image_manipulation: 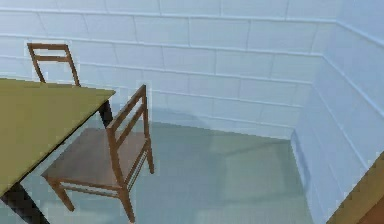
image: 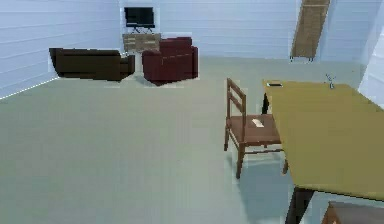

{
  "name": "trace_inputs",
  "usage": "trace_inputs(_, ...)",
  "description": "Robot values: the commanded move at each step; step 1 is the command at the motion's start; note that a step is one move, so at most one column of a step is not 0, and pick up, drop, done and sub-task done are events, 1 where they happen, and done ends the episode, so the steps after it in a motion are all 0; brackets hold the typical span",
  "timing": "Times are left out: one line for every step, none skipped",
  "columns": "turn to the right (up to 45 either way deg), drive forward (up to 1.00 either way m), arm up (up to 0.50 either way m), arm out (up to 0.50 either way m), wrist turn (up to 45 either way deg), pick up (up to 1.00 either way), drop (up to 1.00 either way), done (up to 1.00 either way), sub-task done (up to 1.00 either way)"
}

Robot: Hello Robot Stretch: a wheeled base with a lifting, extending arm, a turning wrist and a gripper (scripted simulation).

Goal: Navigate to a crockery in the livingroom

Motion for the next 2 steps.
trace_inputs(0.0,1.00,0.00,0.00,0.0,0.00,0.00,0.00,0.00)
trace_inputs(0.0,0.35,0.00,0.00,0.0,0.00,0.00,0.00,0.00)
